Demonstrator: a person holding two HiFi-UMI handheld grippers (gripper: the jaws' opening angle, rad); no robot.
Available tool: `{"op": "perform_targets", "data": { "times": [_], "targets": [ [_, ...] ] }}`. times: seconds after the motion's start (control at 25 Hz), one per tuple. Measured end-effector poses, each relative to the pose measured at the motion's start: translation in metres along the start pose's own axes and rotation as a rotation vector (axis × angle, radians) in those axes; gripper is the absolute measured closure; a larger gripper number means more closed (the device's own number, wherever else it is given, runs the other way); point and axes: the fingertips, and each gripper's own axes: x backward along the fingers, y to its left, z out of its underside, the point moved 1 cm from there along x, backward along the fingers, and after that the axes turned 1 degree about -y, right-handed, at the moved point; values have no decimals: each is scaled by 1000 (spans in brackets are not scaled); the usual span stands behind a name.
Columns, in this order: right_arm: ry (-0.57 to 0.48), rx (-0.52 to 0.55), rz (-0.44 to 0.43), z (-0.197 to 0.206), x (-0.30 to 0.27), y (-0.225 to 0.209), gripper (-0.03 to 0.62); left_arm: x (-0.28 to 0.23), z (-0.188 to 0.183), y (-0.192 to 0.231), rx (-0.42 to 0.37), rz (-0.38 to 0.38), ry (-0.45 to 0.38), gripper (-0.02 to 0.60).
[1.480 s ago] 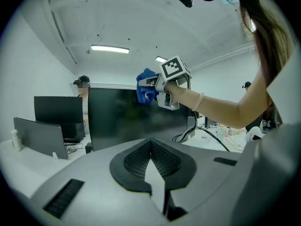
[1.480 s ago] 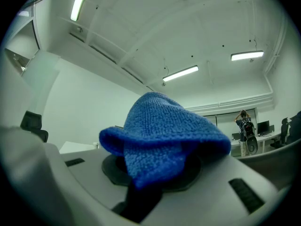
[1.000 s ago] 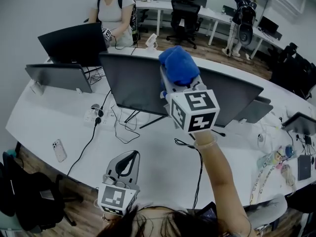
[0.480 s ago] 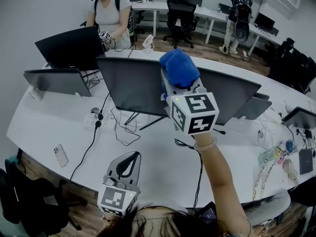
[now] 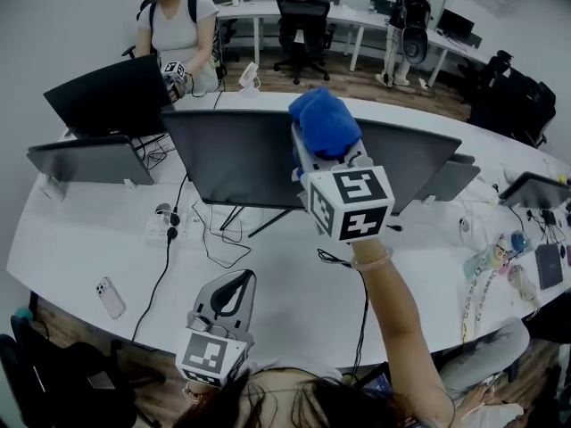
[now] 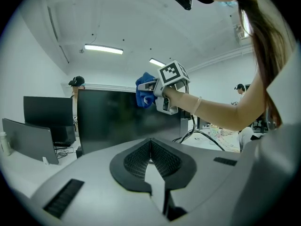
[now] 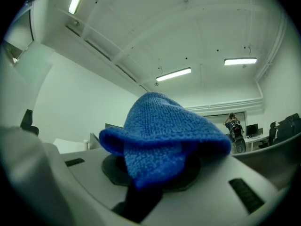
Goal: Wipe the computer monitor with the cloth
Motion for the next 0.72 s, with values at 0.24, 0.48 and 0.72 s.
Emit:
{"op": "perform_targets", "data": {
  "times": [0.24, 0.48, 0.72],
  "targets": [
    [17, 5, 52, 5, 3, -9, 494, -5, 2, -1, -16, 71, -18, 572],
    [27, 9, 94, 5, 7, -16, 494, -3, 5, 1, -9, 108, -14, 572],
    [27, 10, 113, 5, 10, -23, 494, -3, 9, -3, -7, 121, -7, 572]
  ]
}}
